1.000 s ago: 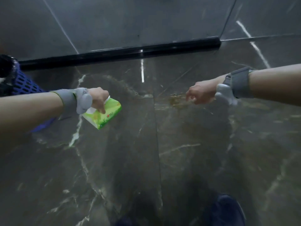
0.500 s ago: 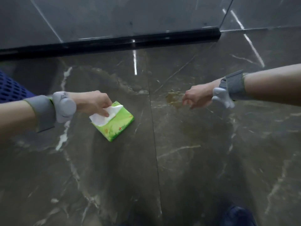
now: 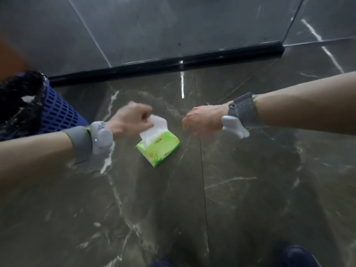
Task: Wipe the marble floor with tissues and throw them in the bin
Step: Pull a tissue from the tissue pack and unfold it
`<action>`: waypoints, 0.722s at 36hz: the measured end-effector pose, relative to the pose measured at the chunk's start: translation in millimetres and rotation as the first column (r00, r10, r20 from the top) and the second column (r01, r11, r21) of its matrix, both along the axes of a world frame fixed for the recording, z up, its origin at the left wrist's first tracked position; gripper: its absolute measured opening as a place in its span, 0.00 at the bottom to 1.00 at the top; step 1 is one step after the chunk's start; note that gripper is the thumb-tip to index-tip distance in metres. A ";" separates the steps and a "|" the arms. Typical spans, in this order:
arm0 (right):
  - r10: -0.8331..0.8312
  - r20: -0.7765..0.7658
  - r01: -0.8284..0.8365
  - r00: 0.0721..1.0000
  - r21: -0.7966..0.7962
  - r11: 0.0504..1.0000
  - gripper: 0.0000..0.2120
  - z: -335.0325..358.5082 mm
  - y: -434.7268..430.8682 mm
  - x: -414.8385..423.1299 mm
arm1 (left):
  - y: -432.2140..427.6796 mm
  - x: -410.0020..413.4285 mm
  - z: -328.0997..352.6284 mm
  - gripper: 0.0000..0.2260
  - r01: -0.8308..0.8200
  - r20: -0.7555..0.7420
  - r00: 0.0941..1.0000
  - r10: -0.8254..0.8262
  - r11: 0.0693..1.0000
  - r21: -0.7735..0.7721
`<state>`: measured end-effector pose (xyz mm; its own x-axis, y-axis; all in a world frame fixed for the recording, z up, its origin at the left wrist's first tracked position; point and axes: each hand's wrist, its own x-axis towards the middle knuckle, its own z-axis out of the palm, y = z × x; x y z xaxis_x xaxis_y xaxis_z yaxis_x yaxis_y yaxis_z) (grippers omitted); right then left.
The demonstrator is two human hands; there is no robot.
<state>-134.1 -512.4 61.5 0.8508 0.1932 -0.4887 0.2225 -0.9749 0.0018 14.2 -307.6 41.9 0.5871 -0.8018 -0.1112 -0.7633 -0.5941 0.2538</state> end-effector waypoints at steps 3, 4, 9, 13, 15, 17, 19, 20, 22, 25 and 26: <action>-0.063 0.039 0.059 0.997 0.097 0.994 0.15 9.3 -7.6 -9.4 | -13.5 2.3 36.4 0.11 -0.031 0.176 0.979 0.106 0.924 -0.382; -0.086 0.069 0.077 0.994 0.127 0.989 0.17 6.9 -9.8 -12.4 | -16.2 3.7 41.4 0.11 -0.057 0.154 0.979 0.136 0.900 -0.433; -0.201 0.138 0.154 0.970 0.289 0.945 0.35 -4.3 -23.4 -38.3 | -29.6 -28.6 46.2 0.10 0.042 0.031 0.999 -0.032 0.903 -0.428; -0.269 0.222 0.153 0.937 0.431 0.889 0.48 -8.5 -28.3 -48.3 | -45.3 -78.3 47.5 0.11 0.165 -0.106 0.965 -0.238 0.873 -0.459; -0.267 0.231 0.141 0.936 0.448 0.883 0.50 -9.6 -25.1 -51.8 | -51.0 -100.0 44.5 0.13 0.190 -0.188 0.934 -0.304 0.867 -0.460; -0.226 0.244 0.097 0.943 0.448 0.889 0.41 -8.3 -19.8 -55.3 | -55.1 -115.2 40.4 0.12 0.237 -0.217 0.910 -0.353 0.872 -0.428; -0.223 0.242 0.073 0.944 0.509 0.858 0.21 -3.8 -14.7 -59.7 | -56.7 -120.9 36.9 0.10 0.262 -0.242 0.895 -0.374 0.881 -0.393; -0.266 0.211 0.108 0.941 0.559 0.822 0.15 -2.8 -14.4 -61.5 | -57.3 -120.9 34.9 0.10 0.251 -0.271 0.891 -0.365 0.892 -0.376; -0.385 0.070 0.256 0.920 0.638 0.727 0.12 -4.2 -16.4 -64.1 | -54.8 -116.4 32.9 0.08 0.194 -0.358 0.880 -0.313 0.924 -0.330; -0.458 -0.057 0.393 0.887 0.611 0.687 0.13 -8.3 -23.0 -64.2 | -49.7 -104.2 27.9 0.08 0.063 -0.480 0.856 -0.192 0.961 -0.271; -0.464 -0.063 0.406 0.883 0.598 0.691 0.15 -9.3 -23.8 -64.4 | -46.8 -100.0 26.7 0.08 0.013 -0.507 0.849 -0.147 0.966 -0.258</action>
<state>-198.6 -536.2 52.2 0.9446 0.0093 -0.3282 -0.1994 -0.7779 -0.5960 -85.8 -354.4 68.5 0.4292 -0.8845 -0.1827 -0.5220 -0.4080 0.7490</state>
